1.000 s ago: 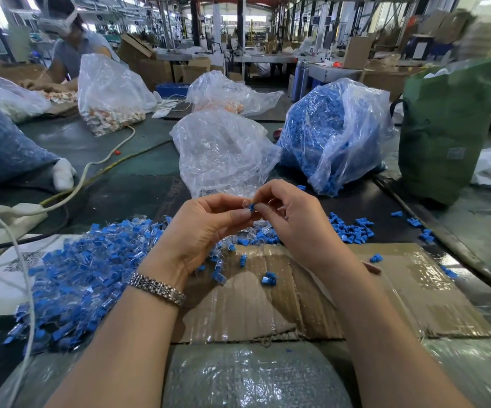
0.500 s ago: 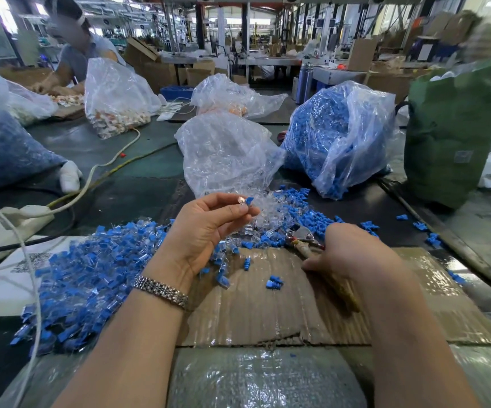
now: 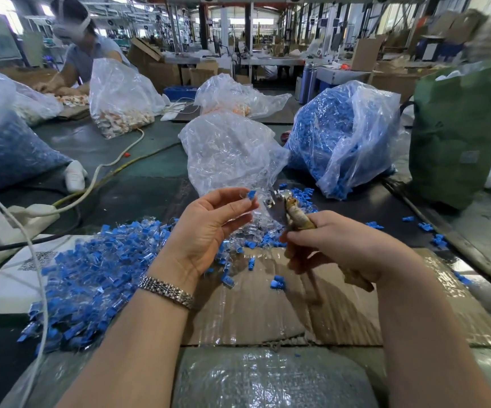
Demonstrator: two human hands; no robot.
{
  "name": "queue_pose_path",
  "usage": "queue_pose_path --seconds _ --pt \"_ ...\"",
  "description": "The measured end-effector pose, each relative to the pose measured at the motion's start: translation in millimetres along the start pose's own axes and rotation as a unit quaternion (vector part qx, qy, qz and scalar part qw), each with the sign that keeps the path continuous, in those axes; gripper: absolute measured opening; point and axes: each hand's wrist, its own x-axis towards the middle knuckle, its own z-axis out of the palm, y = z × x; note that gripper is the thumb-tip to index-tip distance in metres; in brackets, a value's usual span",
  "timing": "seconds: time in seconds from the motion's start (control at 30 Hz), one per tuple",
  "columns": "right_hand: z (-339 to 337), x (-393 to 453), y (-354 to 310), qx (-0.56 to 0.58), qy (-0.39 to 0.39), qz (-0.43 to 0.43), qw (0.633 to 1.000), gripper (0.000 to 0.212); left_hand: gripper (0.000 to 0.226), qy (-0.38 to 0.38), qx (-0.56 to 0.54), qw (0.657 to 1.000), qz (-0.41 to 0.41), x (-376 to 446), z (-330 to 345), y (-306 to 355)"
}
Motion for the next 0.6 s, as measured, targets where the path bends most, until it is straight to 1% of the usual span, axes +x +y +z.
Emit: queue_pose_path --seconds 0.03,0.07,0.13,0.3,0.4,0.5,0.6 --pt "1 -2 -1 0.026 -0.032 -0.007 0.999 0.018 0.03 -0.001 0.006 1.0 0.004 0 1 0" --pt "3 -4 -1 0.026 -0.054 -0.013 0.998 0.02 0.03 -0.002 0.012 1.0 0.008 0 2 0" --pt "6 -6 -3 0.002 -0.073 -0.026 0.997 0.021 0.03 -0.004 0.024 1.0 0.011 0 4 -1" --pt "10 -8 -7 -0.007 -0.072 -0.044 0.996 0.022 0.031 -0.009 0.071 0.997 0.025 -1 4 -1" --pt "12 -6 -6 -0.012 -0.071 -0.043 0.996 0.026 0.033 -0.001 0.119 0.992 0.051 -2 5 -2" --pt "15 -5 -5 -0.01 -0.06 -0.046 0.997 0.028 0.034 0.007 0.14 0.987 0.079 -2 8 -5" --pt "18 -2 -4 -0.028 -0.041 -0.054 0.997 0.036 0.033 0.011 0.16 0.983 0.089 -2 7 -6"
